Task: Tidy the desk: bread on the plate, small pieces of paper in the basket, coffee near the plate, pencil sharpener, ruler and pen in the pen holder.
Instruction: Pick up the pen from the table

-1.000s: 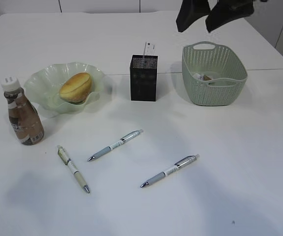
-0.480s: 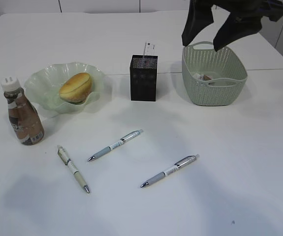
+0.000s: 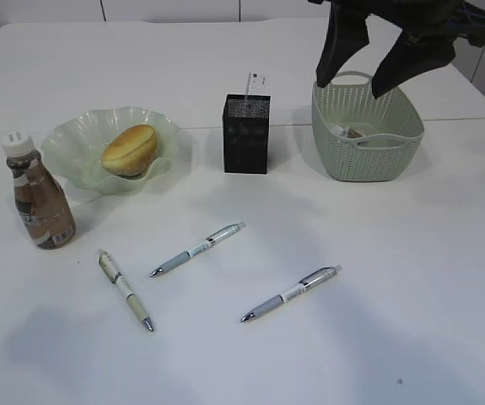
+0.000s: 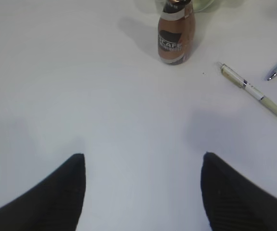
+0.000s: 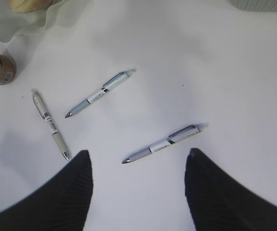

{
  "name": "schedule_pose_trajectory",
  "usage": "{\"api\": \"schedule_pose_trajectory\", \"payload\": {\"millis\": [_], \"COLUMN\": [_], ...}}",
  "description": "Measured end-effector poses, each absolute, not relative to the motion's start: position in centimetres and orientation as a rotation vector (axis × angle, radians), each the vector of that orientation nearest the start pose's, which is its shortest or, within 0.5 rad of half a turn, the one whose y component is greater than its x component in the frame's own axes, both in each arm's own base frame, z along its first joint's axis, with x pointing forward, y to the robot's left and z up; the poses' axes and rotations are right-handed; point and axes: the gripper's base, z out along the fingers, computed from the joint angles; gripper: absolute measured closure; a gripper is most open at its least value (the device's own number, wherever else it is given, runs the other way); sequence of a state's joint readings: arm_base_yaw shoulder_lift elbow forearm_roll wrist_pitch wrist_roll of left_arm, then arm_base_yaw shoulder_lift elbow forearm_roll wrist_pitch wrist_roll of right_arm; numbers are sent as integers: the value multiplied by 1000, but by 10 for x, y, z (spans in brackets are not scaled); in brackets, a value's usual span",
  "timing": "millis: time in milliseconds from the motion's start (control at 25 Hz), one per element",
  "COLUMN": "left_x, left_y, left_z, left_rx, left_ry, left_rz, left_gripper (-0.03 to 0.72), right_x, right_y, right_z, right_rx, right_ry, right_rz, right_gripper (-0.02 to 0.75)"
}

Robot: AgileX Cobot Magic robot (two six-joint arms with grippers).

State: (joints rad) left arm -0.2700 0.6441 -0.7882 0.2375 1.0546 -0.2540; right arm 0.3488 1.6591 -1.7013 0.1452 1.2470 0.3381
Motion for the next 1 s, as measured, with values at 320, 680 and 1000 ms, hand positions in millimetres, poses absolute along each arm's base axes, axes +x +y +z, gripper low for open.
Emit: {"api": "schedule_pose_trajectory", "payload": {"millis": [320,680,1000], "left_x": [99,99,99], "left_y": [-8,-8,-9], "left_z": [338,338,338], "left_rx": [61,61,61], "left_ry": [2360,2361,2361], "left_rz": [45,44,42], "left_gripper": [160,160,160], "right_x": [323,321,320], "right_y": [132,139,140], "right_z": [374,375,376], "right_rx": [57,-11,-31], "right_ry": [2741,2746,2746], "right_rz": [427,517,543], "right_gripper": [260,260,260]}}
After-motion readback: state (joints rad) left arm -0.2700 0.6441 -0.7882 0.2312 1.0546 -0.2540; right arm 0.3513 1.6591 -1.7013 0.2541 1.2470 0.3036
